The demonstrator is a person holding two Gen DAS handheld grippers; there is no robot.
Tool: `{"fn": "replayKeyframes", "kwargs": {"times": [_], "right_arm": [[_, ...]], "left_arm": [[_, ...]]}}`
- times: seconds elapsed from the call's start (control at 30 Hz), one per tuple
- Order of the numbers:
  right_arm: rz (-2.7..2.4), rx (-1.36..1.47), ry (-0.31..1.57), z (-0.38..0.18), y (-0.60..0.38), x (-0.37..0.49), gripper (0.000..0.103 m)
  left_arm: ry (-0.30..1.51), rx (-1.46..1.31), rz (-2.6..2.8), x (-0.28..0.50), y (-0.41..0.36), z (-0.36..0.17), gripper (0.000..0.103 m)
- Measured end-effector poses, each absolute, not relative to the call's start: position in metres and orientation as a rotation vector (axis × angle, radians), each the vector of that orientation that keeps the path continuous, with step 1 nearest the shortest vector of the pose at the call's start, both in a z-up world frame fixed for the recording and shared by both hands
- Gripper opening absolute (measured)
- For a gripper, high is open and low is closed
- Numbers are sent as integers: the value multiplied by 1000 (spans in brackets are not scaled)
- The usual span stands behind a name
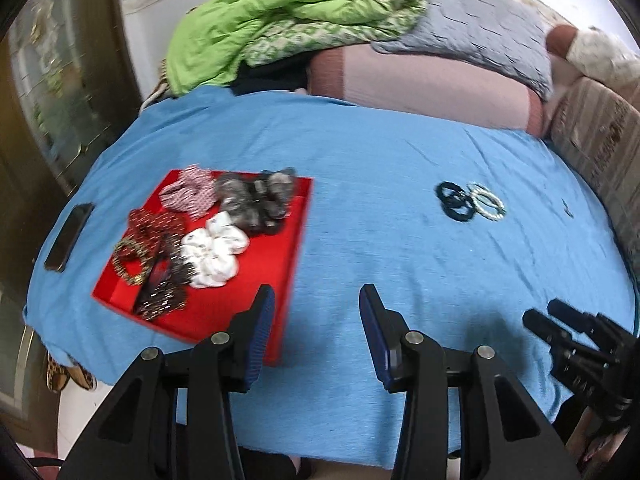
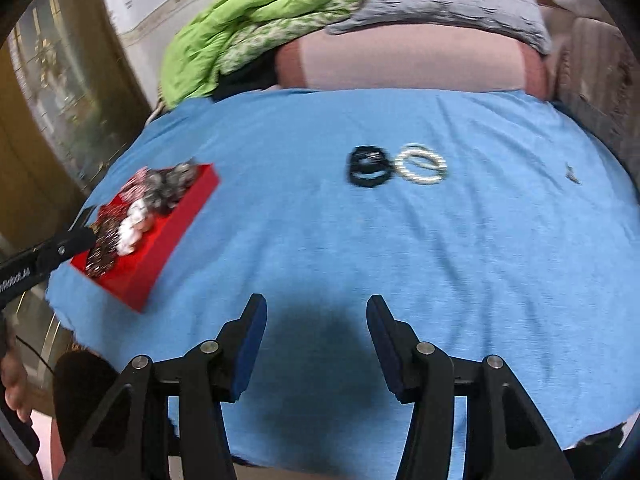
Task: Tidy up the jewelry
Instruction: 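Move both open grippers back to the black hair ties and pearl bracelets, then grasp the black beaded hair tie with the left gripper while the right grasps the pearl bracelet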
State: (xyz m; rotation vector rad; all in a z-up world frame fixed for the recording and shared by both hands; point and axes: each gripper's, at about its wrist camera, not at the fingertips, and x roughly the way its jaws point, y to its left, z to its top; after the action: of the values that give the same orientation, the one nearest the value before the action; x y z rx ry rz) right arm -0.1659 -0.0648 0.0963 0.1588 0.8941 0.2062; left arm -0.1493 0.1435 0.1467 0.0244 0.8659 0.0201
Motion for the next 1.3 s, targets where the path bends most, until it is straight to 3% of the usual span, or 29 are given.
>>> {"fn": "replayKeyframes", "kwargs": {"times": [0.53,0.87,1.0,1.3], "right_arm": [[66,185,896,87,-144,-122,56],[46,268,886,74,-170,-57,56],[61,283,903,62,-174,-29,56],[57,281,937,39,-178,12,56]], "left_arm": [[917,51,-138,-75,70,124,42],[982,10,-242,15,25,79,40],[1033,1,-263,46,13,53,34],[1048,-14,-300,75,-3,30,34]]}}
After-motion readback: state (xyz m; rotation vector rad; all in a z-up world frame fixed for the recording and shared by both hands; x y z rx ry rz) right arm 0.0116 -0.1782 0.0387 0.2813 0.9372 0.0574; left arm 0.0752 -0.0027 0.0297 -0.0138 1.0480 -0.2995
